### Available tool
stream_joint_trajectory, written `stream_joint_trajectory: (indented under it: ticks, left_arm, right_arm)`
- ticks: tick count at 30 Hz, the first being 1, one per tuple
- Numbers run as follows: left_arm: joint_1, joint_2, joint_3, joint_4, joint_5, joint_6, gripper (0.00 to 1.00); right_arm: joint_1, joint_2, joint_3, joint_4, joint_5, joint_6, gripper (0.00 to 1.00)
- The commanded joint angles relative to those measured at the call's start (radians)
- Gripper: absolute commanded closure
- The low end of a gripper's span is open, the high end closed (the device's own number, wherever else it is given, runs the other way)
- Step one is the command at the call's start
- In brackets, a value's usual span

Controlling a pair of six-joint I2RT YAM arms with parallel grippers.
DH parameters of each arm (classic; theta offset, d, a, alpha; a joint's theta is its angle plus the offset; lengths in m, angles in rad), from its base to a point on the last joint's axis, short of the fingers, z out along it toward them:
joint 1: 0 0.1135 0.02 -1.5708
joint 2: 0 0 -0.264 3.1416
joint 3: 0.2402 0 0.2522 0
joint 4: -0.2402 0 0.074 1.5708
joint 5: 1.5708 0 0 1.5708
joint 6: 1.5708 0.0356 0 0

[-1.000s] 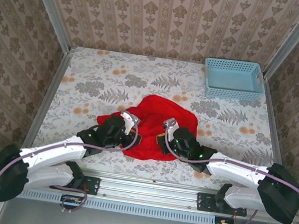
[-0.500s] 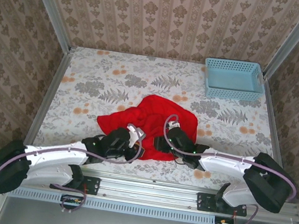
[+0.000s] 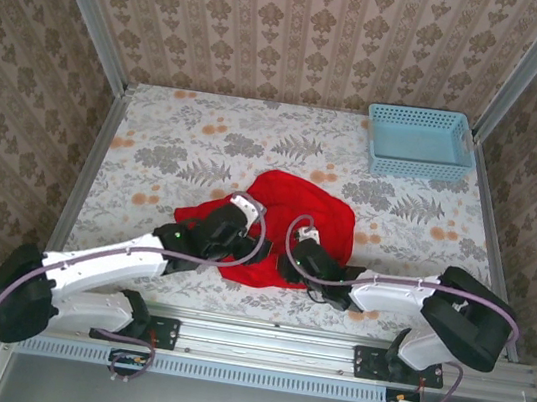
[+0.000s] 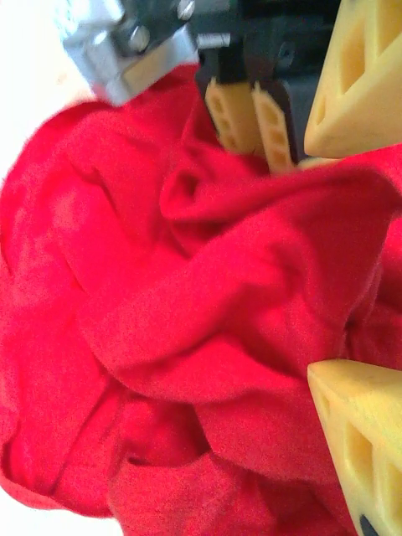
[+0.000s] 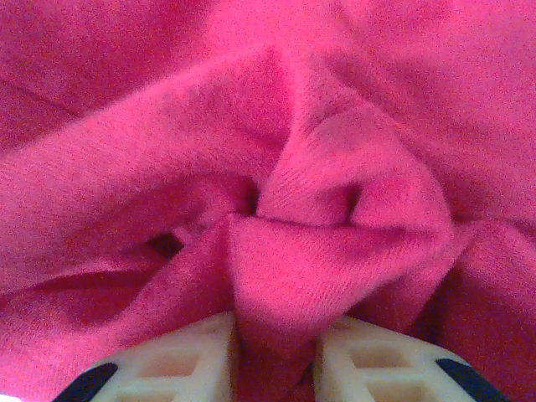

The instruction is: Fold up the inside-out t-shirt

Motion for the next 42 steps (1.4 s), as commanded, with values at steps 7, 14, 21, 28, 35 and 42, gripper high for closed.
stream_joint_trajectory:
  ticks: [7, 14, 21, 28, 35, 42]
  left_arm:
    - [0.045, 0.150, 0.066, -0.101, -0.009, 0.029, 0.39]
    - [0.102, 0.189, 0.064, -0.061, 0.023, 0.002, 0.65]
    - [0.127, 0.183, 0.060, -0.020, 0.045, -0.019, 0.86]
    - [0.125, 0.144, 0.058, 0.038, 0.131, -0.039, 0.89]
    - [0.125, 0.122, 0.062, 0.077, 0.165, -0.067, 0.93]
    - [0.135, 0.115, 0.106, 0.080, 0.189, -0.068, 0.93]
  right_arm:
    - [0.110, 0.010, -0.046, 0.028, 0.112, -0.021, 0.73]
    - [0.143, -0.011, -0.072, 0.014, 0.118, -0.034, 0.77]
    - [0.150, -0.170, -0.138, 0.028, 0.110, -0.119, 0.81]
    - [0.149, -0.311, -0.057, -0.053, 0.083, -0.201, 0.79]
    - [0.111, -0.190, 0.054, -0.027, 0.028, -0.196, 0.82]
    - [0.029, -0.023, 0.078, 0.130, -0.120, -0.208, 0.76]
